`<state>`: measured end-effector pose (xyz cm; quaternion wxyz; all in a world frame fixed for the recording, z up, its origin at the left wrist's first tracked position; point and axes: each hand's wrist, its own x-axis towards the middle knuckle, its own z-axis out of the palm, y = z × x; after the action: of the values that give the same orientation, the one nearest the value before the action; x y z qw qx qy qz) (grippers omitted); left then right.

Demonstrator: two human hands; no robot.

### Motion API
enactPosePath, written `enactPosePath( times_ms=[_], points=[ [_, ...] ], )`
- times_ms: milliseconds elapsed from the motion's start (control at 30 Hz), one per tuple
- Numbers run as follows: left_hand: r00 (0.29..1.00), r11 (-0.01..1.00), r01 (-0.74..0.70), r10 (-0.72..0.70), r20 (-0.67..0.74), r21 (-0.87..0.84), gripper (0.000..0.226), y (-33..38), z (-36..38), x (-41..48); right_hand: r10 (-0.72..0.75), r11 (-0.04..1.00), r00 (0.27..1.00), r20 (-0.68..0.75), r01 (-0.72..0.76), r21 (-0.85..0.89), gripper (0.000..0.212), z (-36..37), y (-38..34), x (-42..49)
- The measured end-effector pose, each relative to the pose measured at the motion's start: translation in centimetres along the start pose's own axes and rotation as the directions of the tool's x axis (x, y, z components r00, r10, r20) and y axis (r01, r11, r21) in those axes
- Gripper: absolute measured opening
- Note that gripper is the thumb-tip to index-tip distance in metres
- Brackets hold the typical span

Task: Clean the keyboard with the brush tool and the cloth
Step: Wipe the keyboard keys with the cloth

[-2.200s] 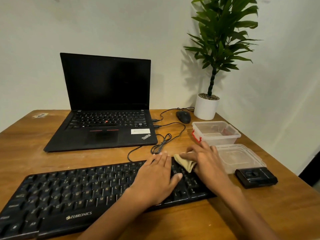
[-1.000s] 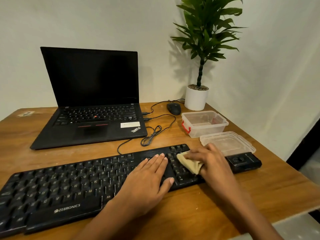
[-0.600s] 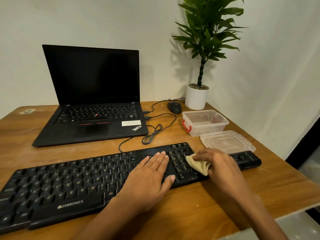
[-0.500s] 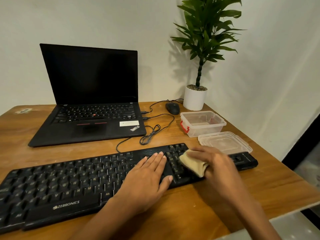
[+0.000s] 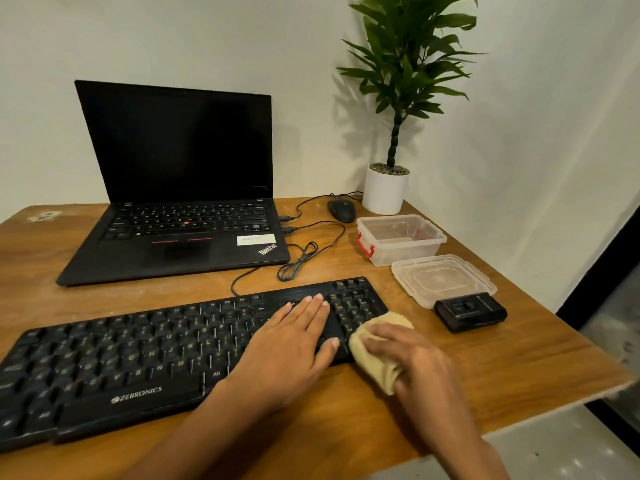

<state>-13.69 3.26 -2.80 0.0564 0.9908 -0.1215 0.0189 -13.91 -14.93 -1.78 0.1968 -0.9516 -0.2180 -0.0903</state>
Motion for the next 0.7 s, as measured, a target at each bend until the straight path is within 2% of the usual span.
enactPosePath(
  times_ms=[100, 167, 233, 300, 400, 467, 533, 700],
  points=[
    [1.0, 1.0, -0.002, 0.002, -0.001, -0.019, 0.059, 0.1, -0.2, -0.1, 0.126, 0.991, 0.987, -0.098, -0.129, -0.027, 0.042, -1.0, 1.5, 0.5],
    [1.0, 1.0, -0.005, 0.004, -0.004, -0.014, 0.059, 0.1, -0.2, -0.1, 0.139, 0.985, 0.981, -0.133, -0.15, -0.081, 0.045, -1.3, 1.0, 0.8],
    [1.0, 1.0, -0.01, 0.01, 0.022, 0.0, 0.06, 0.0, -0.4, 0.1, 0.084, 0.993, 0.989, -0.125, -0.093, -0.073, 0.049, -0.9, 0.0, 0.9],
    [0.997, 0.999, -0.022, 0.02, 0.081, 0.024, 0.064, -0.4, -1.1, 0.5, -0.001, 0.997, 0.999, -0.04, -0.003, -0.081, 0.046, -0.9, -0.7, 0.7],
    [0.991, 0.999, -0.027, 0.022, 0.135, 0.036, 0.079, -1.6, -2.2, 1.6, 0.062, 0.997, 0.997, 0.049, -0.06, -0.043, 0.038, -2.4, -0.5, 2.2],
    [0.985, 0.999, -0.031, 0.028, 0.17, 0.012, 0.084, -2.1, -2.4, 1.9, 0.056, 0.997, 0.998, 0.012, -0.055, -0.058, 0.036, -2.7, -0.9, 4.3],
    [0.988, 0.999, -0.033, 0.033, 0.153, -0.004, 0.085, -2.1, -2.1, 1.8, 0.03, 0.998, 0.999, -0.035, -0.032, -0.044, 0.04, -1.8, -1.7, 6.3],
    [0.995, 0.999, -0.024, 0.022, 0.097, 0.027, 0.083, -2.1, -1.4, 1.7, -0.022, 0.988, 1.0, 0.018, 0.025, -0.152, 0.045, 0.1, -1.9, 5.8]
  ],
)
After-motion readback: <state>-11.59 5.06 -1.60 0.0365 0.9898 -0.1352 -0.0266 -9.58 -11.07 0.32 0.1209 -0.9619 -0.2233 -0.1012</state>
